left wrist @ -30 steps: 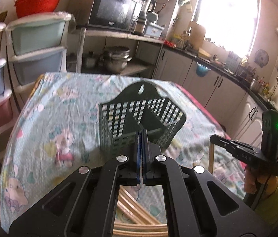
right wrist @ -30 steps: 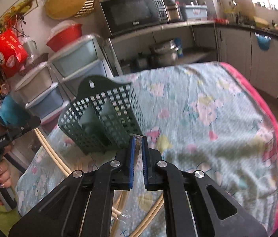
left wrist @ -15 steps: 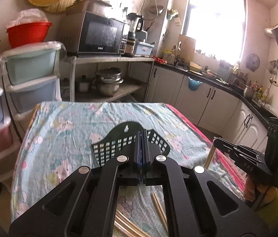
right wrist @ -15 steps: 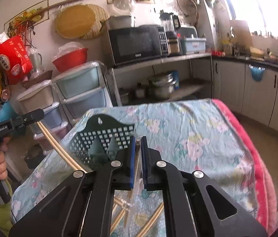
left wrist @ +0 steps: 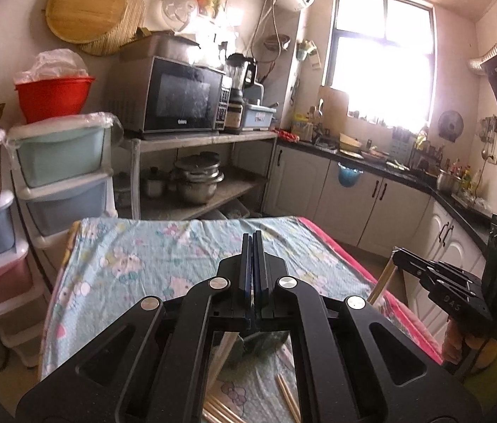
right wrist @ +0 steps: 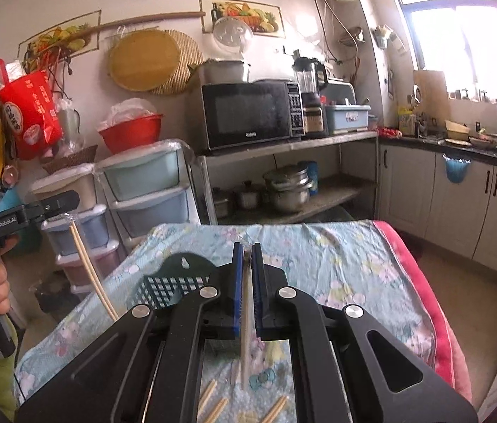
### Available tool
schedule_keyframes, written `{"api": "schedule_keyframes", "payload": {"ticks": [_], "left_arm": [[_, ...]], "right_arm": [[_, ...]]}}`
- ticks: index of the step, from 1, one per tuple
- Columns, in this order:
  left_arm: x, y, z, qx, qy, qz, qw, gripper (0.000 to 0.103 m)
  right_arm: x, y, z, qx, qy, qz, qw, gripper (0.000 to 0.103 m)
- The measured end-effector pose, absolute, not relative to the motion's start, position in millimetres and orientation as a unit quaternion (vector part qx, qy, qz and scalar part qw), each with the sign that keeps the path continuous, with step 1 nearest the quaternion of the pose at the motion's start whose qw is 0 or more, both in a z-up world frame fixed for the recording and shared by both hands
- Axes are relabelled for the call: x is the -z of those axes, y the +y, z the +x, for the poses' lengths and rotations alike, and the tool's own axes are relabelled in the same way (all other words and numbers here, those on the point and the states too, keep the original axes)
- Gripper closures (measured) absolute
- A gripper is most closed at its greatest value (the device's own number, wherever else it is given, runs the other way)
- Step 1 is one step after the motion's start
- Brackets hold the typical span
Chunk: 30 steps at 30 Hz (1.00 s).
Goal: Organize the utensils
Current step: 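Lift the held chopsticks with both tools and carry them over the green caddy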
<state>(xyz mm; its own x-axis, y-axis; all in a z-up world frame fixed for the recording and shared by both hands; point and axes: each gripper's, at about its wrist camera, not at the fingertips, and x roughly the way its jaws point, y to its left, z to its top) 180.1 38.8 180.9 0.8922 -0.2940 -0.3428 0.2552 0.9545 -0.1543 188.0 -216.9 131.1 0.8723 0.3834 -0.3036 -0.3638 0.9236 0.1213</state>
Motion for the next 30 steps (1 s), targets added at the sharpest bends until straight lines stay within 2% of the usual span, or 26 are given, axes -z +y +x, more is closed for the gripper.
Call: {"api": "schedule_keyframes", "payload": {"ticks": [16, 30], "left_arm": [[-232, 53, 201, 0.125, 0.142, -0.068, 0.98, 0.103], [-218, 56, 225, 0.131, 0.162, -0.088, 0.974, 0.103]], "right_arm": [[-197, -182, 200, -0.233, 0.107, 0.026, 0.966, 0.098], [-208, -157, 237, -0.231, 0.091, 0.025, 0.968, 0.098]]}}
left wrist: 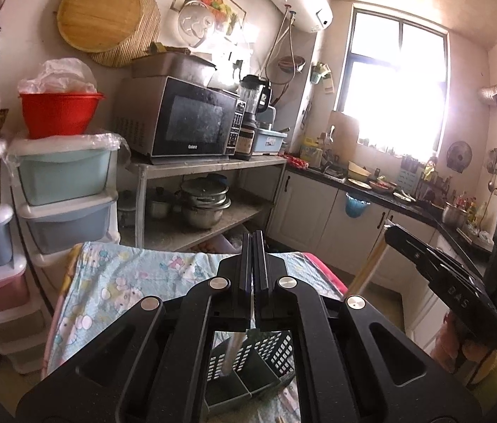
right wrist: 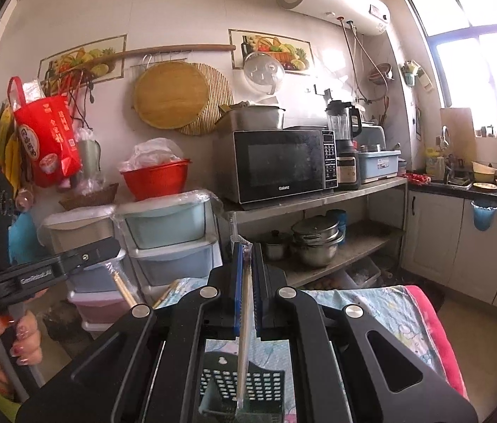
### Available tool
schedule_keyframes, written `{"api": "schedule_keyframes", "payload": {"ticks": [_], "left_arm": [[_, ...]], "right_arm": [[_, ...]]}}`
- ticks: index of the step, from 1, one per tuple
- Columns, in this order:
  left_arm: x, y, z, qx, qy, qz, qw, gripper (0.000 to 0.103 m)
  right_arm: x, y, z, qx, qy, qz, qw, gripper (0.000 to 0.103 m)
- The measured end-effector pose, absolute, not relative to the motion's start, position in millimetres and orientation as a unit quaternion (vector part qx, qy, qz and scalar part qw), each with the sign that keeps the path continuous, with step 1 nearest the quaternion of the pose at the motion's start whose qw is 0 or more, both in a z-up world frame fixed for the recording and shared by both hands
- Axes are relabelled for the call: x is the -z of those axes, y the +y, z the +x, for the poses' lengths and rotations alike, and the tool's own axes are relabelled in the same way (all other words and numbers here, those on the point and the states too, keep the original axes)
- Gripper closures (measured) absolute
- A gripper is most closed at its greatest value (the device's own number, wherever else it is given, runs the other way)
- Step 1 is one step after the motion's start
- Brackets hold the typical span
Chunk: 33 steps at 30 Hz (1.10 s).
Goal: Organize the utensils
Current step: 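Lower the chopsticks into the caddy and open both tools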
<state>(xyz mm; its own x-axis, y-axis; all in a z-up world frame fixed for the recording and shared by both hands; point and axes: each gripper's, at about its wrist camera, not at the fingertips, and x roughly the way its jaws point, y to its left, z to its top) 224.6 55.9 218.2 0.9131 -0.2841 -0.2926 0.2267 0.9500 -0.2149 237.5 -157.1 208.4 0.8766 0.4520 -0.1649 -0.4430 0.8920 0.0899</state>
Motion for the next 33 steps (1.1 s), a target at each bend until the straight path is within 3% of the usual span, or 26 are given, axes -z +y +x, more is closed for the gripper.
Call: {"api": "schedule_keyframes", "payload": {"ticks": [30, 33], "left_arm": [[-127, 52, 225, 0.12, 0.216, -0.086, 0.965, 0.103], [-124, 53, 221, 0.117, 0.215, -0.085, 0.966, 0.103]], "right_arm": [[-122, -156, 269, -0.181, 0.164, 0.068, 0.967, 0.097], [-117, -161, 267, -0.173, 0.176, 0.071, 0.966, 0.088]]}}
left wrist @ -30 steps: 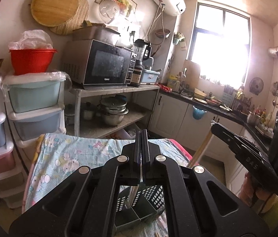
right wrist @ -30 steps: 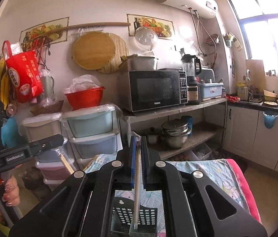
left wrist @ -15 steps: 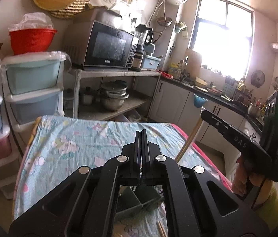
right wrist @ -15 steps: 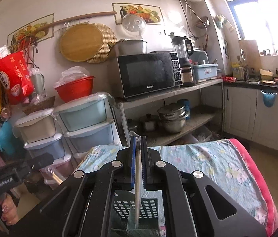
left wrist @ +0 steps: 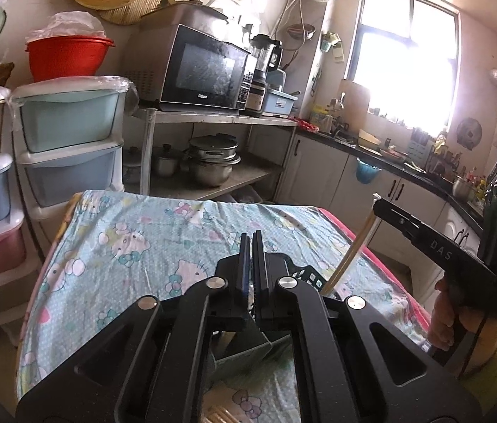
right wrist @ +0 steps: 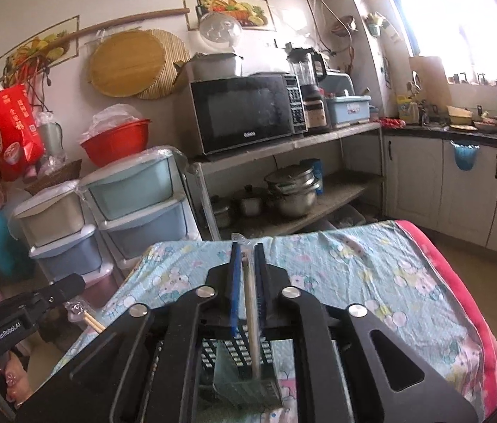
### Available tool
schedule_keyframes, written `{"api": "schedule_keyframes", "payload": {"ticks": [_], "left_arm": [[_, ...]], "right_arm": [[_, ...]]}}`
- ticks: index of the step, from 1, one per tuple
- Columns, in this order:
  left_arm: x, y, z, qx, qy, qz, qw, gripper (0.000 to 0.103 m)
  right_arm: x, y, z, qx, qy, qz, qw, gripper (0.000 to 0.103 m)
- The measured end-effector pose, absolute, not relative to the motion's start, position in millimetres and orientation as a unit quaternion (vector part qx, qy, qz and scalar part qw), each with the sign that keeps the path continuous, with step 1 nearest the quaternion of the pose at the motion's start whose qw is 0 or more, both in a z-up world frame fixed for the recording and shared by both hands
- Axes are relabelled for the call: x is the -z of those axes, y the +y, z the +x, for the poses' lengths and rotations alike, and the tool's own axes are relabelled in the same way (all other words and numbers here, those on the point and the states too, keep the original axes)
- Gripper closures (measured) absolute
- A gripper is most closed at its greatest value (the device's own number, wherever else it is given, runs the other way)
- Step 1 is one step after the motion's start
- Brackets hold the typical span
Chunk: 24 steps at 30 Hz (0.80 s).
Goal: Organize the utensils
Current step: 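Lower the chopsticks into the caddy and open both tools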
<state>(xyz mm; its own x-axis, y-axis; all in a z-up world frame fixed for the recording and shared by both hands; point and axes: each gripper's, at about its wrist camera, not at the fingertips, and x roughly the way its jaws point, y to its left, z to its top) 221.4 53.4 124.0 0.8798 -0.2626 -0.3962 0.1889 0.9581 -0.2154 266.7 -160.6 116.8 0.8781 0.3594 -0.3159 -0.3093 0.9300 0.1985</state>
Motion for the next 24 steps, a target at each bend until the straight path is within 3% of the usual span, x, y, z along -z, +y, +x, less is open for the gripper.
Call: {"api": "schedule_keyframes", "payload": {"ticks": [2, 5, 8, 11, 20, 24], "left_arm": [[-122, 55, 219, 0.115, 0.216, -0.087, 0.966, 0.103], [-121, 56, 217, 0.112, 0.217, -0.09, 0.965, 0.098], [-121, 56, 213, 0.107, 0.217, -0.09, 0.966, 0.08], [-120, 57, 209, 0.103, 0.215, -0.092, 0.967, 0.073], [-122, 58, 195, 0.094, 0.204, -0.098, 0.97, 0.029], [-118, 57, 189, 0.089, 0.203, -0.098, 0.97, 0.014]], "right_arm": [[-114, -163, 264, -0.167, 0.18, 0.074, 0.967, 0.072], [-111, -165, 257, -0.158, 0.179, 0.065, 0.969, 0.071], [-109, -166, 250, -0.151, 0.172, 0.054, 0.972, 0.064], [-109, -168, 243, -0.146, 0.167, 0.044, 0.974, 0.059], [-110, -175, 225, -0.146, 0.161, 0.035, 0.975, 0.042], [-109, -178, 219, -0.147, 0.161, 0.036, 0.975, 0.034]]}}
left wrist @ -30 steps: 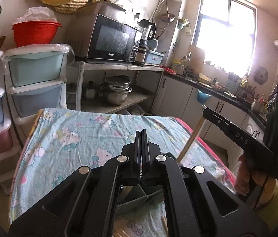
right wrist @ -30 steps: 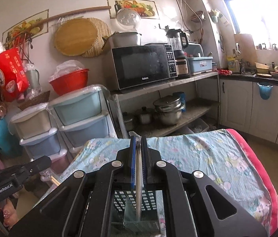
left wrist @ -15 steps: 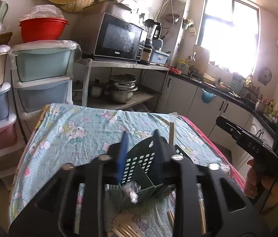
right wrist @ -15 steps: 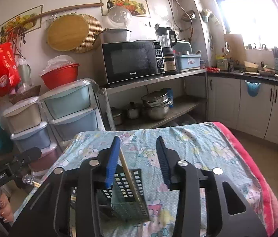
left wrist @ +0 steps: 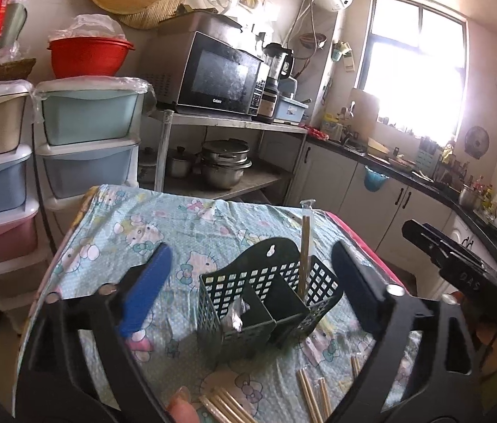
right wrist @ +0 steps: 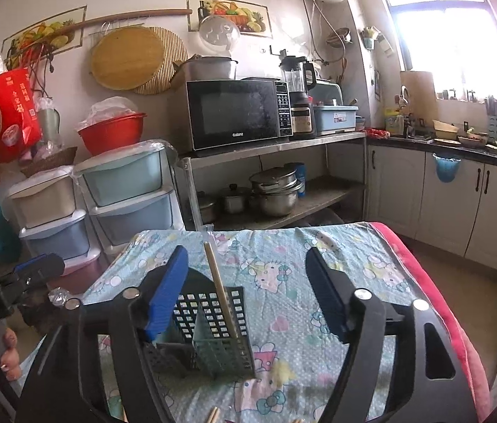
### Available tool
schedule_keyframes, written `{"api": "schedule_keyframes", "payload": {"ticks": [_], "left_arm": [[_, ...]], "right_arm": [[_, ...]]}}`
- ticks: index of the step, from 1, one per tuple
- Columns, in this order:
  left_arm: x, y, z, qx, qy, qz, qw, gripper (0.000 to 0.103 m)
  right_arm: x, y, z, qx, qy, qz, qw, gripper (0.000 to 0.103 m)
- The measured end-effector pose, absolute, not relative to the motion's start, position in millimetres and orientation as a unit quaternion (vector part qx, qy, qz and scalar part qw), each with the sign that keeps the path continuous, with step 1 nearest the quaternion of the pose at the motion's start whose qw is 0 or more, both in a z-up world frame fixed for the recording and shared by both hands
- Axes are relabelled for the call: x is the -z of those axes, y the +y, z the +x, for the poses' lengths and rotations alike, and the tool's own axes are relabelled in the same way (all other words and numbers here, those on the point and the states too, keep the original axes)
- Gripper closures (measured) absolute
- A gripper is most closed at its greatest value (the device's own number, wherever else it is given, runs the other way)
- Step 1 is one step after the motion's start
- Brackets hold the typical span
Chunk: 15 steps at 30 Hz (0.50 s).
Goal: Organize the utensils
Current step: 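Lower the chopsticks into the caddy and open both tools, then withdraw both tools from the caddy back toward the chopstick pile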
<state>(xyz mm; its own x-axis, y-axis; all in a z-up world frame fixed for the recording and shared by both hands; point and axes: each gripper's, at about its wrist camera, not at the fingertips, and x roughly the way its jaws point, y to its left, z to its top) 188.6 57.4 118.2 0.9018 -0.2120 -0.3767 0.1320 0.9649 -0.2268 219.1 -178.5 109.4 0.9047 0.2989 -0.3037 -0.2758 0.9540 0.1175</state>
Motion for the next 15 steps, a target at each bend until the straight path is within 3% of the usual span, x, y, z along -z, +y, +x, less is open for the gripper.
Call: {"api": "schedule_keyframes", "payload": {"ticks": [8, 15], "left_arm": [[-109, 57, 172, 0.081, 0.205, -0.105, 0.97, 0.011], [-99, 59, 155, 0.076, 0.213, -0.108, 0.968, 0.011]], "right_arm": [[-104, -186, 202, -0.149, 0.165, 0.033, 0.974, 0.024], [-100, -187, 186, -0.157, 0.17, 0.026, 0.972, 0.023]]}}
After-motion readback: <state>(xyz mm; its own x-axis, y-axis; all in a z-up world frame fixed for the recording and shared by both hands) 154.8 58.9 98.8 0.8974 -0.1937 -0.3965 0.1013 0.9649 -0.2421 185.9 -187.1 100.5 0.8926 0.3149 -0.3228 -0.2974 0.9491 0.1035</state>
